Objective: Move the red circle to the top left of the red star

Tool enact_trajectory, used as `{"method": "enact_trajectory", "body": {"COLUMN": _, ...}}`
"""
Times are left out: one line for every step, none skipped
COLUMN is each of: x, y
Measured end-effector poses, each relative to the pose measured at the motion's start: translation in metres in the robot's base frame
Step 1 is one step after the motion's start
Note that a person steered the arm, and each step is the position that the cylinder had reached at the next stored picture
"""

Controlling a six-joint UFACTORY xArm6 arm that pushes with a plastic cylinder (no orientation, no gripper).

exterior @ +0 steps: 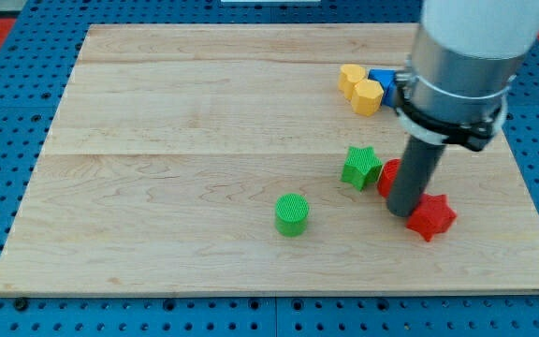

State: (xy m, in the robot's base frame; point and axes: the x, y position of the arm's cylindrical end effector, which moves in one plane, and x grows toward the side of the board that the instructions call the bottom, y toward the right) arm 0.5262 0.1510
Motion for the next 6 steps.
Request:
{"method": "enact_trajectory", "body": {"x": 0.002, "y": -0.011}}
{"method": "enact_trajectory", "body": {"x": -0.013, "y": -0.076}}
{"method": "enact_trajectory", "body": {"x": -0.046, "y": -0.123}}
{"method": "enact_trajectory", "body": {"x": -0.098, "y": -0.1}}
{"method": "enact_trajectory", "body": {"x": -0.089, "y": -0.039}}
{"method": "enact_trajectory", "body": {"x": -0.065, "y": -0.029}}
